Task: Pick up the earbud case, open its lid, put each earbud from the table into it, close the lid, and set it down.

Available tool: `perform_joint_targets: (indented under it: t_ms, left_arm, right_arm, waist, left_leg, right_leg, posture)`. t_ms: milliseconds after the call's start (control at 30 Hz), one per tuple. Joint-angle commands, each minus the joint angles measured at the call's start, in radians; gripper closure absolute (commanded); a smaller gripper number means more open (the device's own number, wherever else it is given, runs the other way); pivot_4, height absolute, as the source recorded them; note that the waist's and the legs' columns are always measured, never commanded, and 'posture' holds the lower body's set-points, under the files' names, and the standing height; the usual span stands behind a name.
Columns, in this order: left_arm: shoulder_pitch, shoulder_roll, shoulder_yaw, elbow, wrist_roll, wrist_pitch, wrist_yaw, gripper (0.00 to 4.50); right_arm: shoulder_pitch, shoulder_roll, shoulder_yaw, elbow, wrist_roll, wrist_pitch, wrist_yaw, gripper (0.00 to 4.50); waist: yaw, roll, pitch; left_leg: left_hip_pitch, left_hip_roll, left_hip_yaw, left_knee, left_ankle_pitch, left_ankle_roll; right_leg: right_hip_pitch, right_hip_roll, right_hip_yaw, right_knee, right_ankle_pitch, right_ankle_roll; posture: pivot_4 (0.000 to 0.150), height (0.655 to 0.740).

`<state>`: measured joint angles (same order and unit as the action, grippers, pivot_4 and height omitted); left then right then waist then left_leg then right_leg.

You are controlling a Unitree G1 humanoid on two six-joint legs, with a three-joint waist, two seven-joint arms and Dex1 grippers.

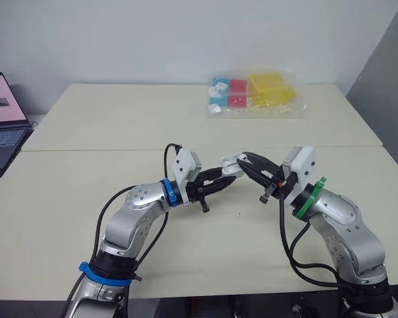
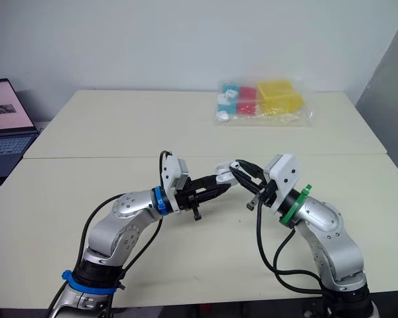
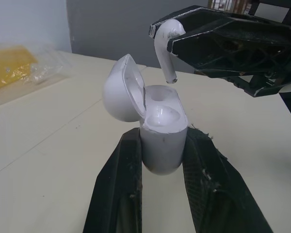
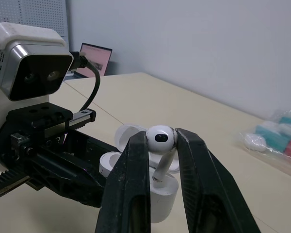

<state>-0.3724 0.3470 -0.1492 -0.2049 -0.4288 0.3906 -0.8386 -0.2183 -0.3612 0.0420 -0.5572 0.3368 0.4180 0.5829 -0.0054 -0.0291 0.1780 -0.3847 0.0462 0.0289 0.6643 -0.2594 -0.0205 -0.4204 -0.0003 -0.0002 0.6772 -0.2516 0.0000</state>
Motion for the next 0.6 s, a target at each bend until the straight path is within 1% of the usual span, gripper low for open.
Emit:
perform_joint_targets:
  t_ms: [33, 600]
  left_arm:
    - [-0.016, -0.002, 0.010, -0.052, -0.019, 0.000, 0.002, 3.73]
    - [-0.017, 0.002, 0.020, -0.068, -0.026, 0.015, 0.006, 3.73]
  right_arm:
    - [-0.024, 0.010, 0.006, -0.010, 0.005, -0.026, -0.015, 4.08]
    - [-0.023, -0.016, 0.032, 0.002, -0.036, -0.047, -0.014, 4.08]
  waist:
    - [0.000, 0.000, 0.000]
    - [0.000, 0.000, 0.000]
  left_leg:
    - [0.000, 0.000, 0.000, 0.000, 0.000, 0.000]
    - [0.000, 0.000, 0.000, -0.001, 0.000, 0.000]
  right_leg:
    - [0.000, 0.000, 0.000, 0.000, 0.000, 0.000]
    - [0.000, 0.000, 0.000, -0.001, 0.000, 0.000]
  posture:
    - [0.150, 0.7358]
    - [0.150, 0.7358]
